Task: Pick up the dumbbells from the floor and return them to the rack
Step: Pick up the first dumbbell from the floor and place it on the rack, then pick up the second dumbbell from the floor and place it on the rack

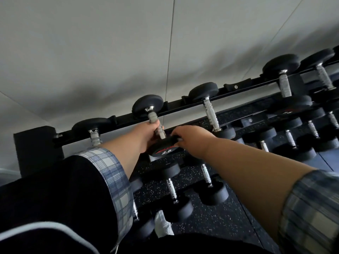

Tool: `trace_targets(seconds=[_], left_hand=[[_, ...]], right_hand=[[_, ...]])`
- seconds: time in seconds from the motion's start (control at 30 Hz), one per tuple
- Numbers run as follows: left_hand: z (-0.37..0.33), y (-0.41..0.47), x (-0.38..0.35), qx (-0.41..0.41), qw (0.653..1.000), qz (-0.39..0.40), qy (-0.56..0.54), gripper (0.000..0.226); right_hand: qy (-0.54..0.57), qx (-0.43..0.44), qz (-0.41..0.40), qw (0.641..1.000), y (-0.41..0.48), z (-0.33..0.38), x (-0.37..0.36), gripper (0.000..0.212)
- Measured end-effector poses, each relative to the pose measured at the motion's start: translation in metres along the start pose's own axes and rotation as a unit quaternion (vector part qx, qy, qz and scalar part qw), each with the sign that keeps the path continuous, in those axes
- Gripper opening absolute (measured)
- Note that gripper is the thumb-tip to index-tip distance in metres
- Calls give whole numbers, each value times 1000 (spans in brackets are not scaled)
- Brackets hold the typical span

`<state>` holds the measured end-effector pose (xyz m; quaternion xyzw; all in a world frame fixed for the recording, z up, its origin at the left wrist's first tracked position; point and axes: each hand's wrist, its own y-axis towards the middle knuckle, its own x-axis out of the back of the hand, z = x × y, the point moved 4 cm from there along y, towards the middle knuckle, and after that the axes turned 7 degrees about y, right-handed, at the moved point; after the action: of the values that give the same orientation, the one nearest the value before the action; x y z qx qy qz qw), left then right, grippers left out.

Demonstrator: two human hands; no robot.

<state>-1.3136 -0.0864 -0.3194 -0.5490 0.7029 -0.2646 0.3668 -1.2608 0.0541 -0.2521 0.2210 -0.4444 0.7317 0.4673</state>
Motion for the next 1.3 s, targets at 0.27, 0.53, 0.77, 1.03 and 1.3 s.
trace_targets(seconds=[0.27,0.53,0.77,1.03,1.3], left_hand=[[21,29,10,-19,989,-23,148,24],[23,33,6,-23,981,-73,177,34],[-3,-19,-27,-177,847,-326,382,43],[-11,-79,-199,-337,700,10,630,49],[65,-130,-364,-367,540,151,742,59]], right_hand=[[-136,-4,49,989,13,-24,-41,41],[-106,10,38,994,20,-37,-48,33],[41,-25,-36,998,-19,-42,-20,50],[158,-188,-255,935,-140,-133,65,58],[205,-362,-356,836,-341,-257,59,67]])
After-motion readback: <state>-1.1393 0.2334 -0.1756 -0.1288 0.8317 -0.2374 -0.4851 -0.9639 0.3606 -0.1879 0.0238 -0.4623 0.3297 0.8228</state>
